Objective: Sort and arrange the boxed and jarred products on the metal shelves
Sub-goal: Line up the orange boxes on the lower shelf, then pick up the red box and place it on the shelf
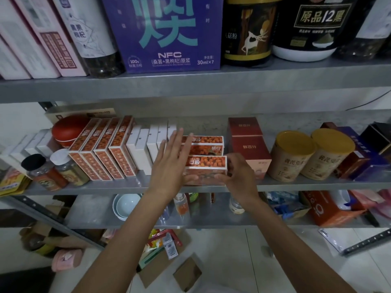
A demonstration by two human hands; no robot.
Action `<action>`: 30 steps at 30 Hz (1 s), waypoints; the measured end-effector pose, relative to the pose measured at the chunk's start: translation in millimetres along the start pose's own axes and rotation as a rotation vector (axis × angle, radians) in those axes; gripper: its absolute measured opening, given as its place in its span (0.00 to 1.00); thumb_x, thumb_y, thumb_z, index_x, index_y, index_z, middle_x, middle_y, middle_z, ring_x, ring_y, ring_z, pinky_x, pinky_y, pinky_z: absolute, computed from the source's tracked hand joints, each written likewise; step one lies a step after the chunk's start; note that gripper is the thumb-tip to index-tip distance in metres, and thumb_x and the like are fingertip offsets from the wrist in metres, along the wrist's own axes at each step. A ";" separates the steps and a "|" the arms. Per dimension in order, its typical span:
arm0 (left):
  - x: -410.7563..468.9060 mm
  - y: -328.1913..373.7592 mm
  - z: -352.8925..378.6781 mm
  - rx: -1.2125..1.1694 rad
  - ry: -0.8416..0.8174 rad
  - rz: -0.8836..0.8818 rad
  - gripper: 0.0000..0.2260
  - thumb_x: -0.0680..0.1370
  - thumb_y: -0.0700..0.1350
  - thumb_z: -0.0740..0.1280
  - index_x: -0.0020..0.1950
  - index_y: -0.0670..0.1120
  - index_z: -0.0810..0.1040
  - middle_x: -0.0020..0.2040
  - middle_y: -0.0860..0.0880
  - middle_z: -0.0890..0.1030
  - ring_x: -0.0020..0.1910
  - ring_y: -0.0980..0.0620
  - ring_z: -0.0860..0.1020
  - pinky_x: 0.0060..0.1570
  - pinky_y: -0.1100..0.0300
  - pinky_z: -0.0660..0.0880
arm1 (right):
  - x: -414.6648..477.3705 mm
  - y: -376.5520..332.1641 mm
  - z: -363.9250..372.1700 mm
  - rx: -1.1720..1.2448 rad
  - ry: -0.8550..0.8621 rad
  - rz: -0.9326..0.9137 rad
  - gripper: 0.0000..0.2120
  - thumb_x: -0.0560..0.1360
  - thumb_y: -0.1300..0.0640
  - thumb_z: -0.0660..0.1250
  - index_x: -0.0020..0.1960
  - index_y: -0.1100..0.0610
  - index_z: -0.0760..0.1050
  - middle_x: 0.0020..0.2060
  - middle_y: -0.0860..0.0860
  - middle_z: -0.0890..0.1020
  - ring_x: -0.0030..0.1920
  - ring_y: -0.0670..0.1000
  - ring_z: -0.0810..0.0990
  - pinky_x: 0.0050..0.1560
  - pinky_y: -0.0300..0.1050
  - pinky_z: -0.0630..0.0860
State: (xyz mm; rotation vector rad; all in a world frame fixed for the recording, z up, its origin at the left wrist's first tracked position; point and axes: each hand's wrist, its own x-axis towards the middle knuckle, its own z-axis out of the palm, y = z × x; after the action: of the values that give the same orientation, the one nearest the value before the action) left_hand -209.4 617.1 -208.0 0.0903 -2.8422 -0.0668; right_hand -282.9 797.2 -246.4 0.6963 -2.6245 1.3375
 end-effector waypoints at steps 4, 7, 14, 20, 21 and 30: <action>34.0 -1.5 13.3 0.034 -0.159 0.044 0.51 0.71 0.68 0.65 0.79 0.48 0.37 0.80 0.44 0.40 0.79 0.47 0.40 0.76 0.50 0.37 | 6.1 5.8 9.0 0.004 0.055 -0.022 0.19 0.69 0.58 0.77 0.57 0.56 0.74 0.49 0.45 0.72 0.45 0.45 0.76 0.45 0.32 0.70; 49.1 0.1 22.8 0.060 -0.217 0.042 0.47 0.73 0.68 0.64 0.80 0.48 0.41 0.80 0.44 0.46 0.79 0.46 0.45 0.77 0.48 0.42 | 8.1 11.7 12.0 -0.117 0.086 -0.083 0.21 0.69 0.57 0.76 0.59 0.58 0.74 0.53 0.52 0.75 0.49 0.49 0.76 0.48 0.29 0.68; 62.8 -0.9 33.2 0.106 -0.168 0.047 0.43 0.76 0.65 0.63 0.80 0.50 0.42 0.81 0.46 0.46 0.79 0.47 0.47 0.73 0.53 0.40 | 17.9 45.8 -13.0 -0.604 0.160 -0.207 0.47 0.64 0.40 0.78 0.72 0.61 0.61 0.68 0.66 0.72 0.68 0.67 0.71 0.68 0.65 0.67; 79.0 -2.0 36.8 0.125 -0.138 0.044 0.40 0.77 0.63 0.62 0.80 0.51 0.44 0.80 0.46 0.50 0.79 0.47 0.48 0.75 0.51 0.45 | 11.8 58.5 -12.5 -0.613 0.165 -0.102 0.40 0.59 0.48 0.83 0.65 0.62 0.77 0.64 0.62 0.77 0.67 0.71 0.71 0.65 0.76 0.62; 81.0 -2.5 36.7 0.132 -0.139 0.044 0.40 0.76 0.64 0.62 0.80 0.51 0.45 0.80 0.46 0.50 0.79 0.47 0.48 0.75 0.50 0.45 | 11.5 55.7 -9.5 -0.579 0.162 -0.047 0.38 0.61 0.47 0.82 0.66 0.60 0.77 0.66 0.61 0.76 0.69 0.70 0.69 0.65 0.77 0.59; 76.3 -2.5 37.5 0.202 -0.062 0.075 0.40 0.75 0.67 0.62 0.79 0.49 0.52 0.78 0.45 0.59 0.77 0.45 0.56 0.75 0.47 0.50 | 6.3 50.4 -4.1 -0.350 0.221 0.059 0.32 0.65 0.54 0.79 0.67 0.58 0.75 0.70 0.56 0.73 0.73 0.64 0.63 0.62 0.71 0.68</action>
State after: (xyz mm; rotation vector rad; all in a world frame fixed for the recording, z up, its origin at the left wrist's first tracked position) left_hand -293.1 610.7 -221.8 0.0248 -2.9031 0.2383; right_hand -311.5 823.7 -279.3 0.3990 -2.6129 0.8714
